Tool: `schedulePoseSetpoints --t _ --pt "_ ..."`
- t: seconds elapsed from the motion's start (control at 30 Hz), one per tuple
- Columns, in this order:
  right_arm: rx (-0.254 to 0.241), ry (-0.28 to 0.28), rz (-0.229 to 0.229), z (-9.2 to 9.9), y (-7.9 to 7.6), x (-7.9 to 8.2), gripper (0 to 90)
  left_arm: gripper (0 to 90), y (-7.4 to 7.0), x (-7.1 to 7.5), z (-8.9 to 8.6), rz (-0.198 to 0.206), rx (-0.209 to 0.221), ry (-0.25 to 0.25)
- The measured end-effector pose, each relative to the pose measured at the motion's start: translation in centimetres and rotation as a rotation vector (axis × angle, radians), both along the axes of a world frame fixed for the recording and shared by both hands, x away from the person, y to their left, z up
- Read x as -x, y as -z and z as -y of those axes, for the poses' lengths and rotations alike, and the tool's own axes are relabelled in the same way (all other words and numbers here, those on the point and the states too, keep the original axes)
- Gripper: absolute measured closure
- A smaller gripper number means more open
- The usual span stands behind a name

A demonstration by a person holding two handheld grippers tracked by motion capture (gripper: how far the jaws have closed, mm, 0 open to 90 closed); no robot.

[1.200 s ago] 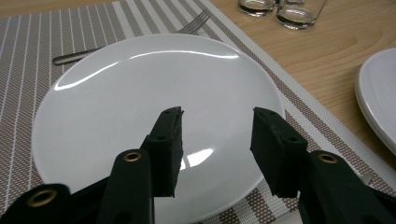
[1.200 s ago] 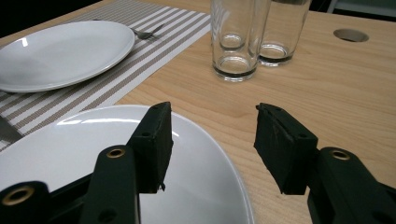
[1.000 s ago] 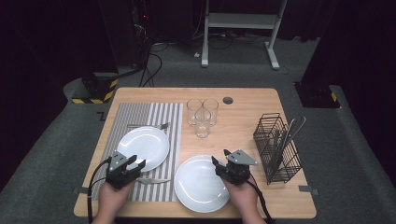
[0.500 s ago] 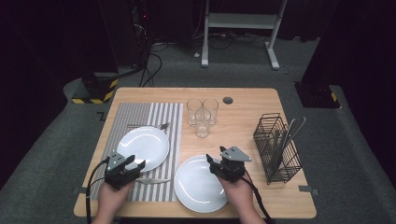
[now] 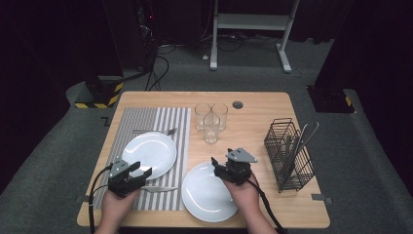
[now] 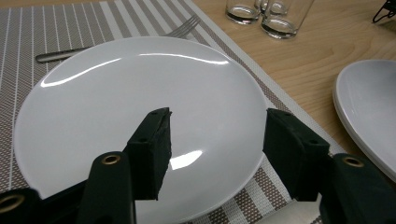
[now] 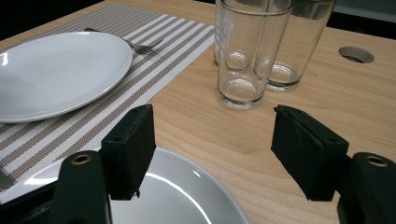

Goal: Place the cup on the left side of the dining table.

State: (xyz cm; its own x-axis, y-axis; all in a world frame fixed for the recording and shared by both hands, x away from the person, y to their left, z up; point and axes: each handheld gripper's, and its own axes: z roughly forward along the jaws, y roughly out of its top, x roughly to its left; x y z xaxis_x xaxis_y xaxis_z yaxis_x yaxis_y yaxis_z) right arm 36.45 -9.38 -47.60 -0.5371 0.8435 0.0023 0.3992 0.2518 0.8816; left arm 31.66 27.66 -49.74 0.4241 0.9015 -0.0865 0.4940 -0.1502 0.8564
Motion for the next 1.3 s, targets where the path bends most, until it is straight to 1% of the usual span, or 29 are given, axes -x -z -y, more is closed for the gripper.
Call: schedulePoseSetpoints --t 0.07,0.13,0.17,0.23,0.33,0.4,0.5,0.6,0.77,0.87,1.0,1.13,1.2,1.23,1.3 --pt "0.001 -0.002 -0.001 -0.3 0.0 -0.3 29.7 41.1 0.0 0.0 -0.1 -0.003 0.001 0.0" --pt "0.001 -0.003 0.004 -0.5 -0.1 -0.7 29.3 40.6 0.0 0.0 -0.2 -0.007 0.012 -0.005" --pt "-0.004 0.002 0.007 -0.6 -0.2 -0.8 29.1 40.4 -0.1 0.1 -0.3 -0.007 0.016 -0.005" --pt "-0.007 0.013 0.006 -0.8 -0.3 -1.2 28.0 40.0 0.0 0.1 -0.3 -0.009 0.01 -0.006" --pt "-0.008 0.017 0.004 -1.1 -0.3 -1.8 26.8 39.6 -0.1 0.0 -0.5 -0.012 0.019 -0.005" --pt "0.002 0.016 0.012 -1.4 -0.4 -2.3 26.3 38.9 -0.1 0.0 -0.4 -0.009 0.007 -0.004" --pt "0.006 0.018 0.023 -1.8 -0.7 -2.9 25.3 38.0 0.0 0.0 -0.3 -0.011 0.006 -0.003" --pt "0.012 0.023 0.03 -2.1 -0.8 -3.5 24.5 37.6 0.1 -0.1 -0.3 -0.01 -0.008 0.001" --pt "0.018 0.041 0.029 -2.6 -1.2 -4.7 21.6 37.6 0.0 0.0 -0.2 -0.004 -0.005 0.001" --pt "0.002 0.047 0.03 -2.6 -1.3 -5.1 21.6 37.6 0.0 -0.1 -0.2 -0.007 -0.003 0.006" --pt "0.002 0.058 0.013 -2.7 -1.6 -6.1 20.7 37.3 0.0 -0.1 0.0 -0.01 -0.003 0.01" --pt "-0.009 0.073 0.011 -2.9 -2.0 -7.0 20.2 37.2 0.0 0.0 0.0 -0.007 -0.004 0.009" --pt "-0.019 0.071 0.005 -3.0 -2.2 -7.5 20.1 37.2 0.0 0.0 0.0 -0.007 -0.004 0.009" --pt "-0.027 0.07 0.009 -3.1 -2.2 -7.7 20.0 37.2 0.0 0.0 -0.1 -0.007 -0.006 0.009" --pt "-0.024 0.074 0.007 -3.2 -2.3 -8.2 19.1 37.2 0.0 -0.1 -0.1 -0.007 -0.006 0.009"
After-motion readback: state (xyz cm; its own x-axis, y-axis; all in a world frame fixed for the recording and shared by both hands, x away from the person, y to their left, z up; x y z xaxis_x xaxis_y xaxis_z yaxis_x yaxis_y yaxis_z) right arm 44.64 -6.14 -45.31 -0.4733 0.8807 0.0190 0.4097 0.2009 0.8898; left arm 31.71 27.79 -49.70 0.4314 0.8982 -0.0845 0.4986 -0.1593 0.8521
